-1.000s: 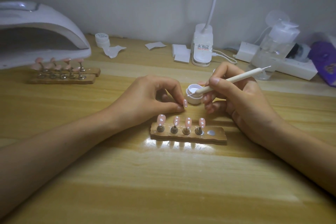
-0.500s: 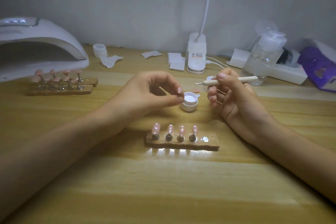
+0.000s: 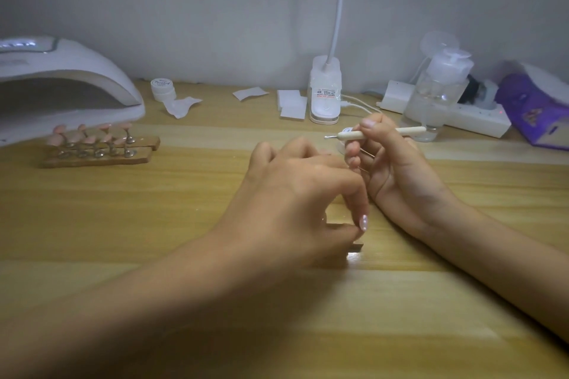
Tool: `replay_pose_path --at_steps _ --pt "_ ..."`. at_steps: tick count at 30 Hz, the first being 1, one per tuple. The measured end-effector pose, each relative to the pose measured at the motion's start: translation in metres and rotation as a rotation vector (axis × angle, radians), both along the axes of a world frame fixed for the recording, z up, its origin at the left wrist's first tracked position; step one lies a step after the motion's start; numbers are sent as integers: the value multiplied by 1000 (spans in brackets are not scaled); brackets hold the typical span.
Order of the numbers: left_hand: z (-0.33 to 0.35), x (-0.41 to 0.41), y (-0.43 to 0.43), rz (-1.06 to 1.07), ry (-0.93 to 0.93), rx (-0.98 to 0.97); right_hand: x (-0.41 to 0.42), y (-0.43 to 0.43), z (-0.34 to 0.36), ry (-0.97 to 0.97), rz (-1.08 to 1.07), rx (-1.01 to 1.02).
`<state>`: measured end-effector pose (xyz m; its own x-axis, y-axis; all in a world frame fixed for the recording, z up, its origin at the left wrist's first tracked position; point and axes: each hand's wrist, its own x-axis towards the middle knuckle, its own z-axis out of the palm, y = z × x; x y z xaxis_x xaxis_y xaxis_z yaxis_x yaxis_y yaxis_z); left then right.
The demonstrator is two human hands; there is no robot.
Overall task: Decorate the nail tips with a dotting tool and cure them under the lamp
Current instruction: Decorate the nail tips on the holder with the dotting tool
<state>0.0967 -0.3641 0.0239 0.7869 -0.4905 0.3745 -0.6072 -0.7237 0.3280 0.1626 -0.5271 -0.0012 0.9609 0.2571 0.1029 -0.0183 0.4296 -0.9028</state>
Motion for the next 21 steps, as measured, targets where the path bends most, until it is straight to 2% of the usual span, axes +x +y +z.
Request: replay_pose_path --at_steps 3,9,13,17,19,21 --pt "-3 1 1 34 -26 86 0 0 0 1 -3 -6" --pt "-2 2 1 93 42 90 1 0 -1 -3 -5 -6" --pt "10 5 23 59 88 244 0 -1 0 10 -16 -4" --pt "9 7 73 54 325 329 1 -2 0 22 -21 -3" --pt "-3 4 83 48 433 147 1 -1 0 29 -21 0" --pt "-15 -1 85 39 423 -111 1 -1 0 36 -25 4"
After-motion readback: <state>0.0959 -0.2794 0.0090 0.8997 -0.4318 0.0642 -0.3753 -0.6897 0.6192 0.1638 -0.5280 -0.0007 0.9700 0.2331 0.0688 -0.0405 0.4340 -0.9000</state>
